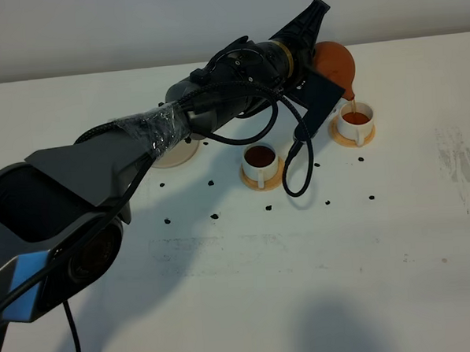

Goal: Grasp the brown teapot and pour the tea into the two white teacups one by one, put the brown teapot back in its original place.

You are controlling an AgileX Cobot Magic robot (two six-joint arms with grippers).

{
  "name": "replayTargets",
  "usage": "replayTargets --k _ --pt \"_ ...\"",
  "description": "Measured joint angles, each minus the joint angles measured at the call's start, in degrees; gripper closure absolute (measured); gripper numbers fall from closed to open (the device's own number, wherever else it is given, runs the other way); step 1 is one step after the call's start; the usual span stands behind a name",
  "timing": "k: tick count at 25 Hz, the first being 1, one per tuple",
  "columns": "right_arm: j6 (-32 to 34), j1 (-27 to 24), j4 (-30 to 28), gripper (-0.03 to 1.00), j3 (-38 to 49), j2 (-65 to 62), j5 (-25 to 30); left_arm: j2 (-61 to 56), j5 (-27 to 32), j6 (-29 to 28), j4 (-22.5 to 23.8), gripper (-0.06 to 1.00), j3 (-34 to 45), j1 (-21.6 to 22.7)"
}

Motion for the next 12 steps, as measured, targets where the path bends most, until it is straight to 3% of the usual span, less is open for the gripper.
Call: replayTargets --k 12 --pt "0.0 0.0 0.0 0.45 0.0 0.0 0.0 0.0 0.0 2.7 0.7 0.84 0.0 0.0"
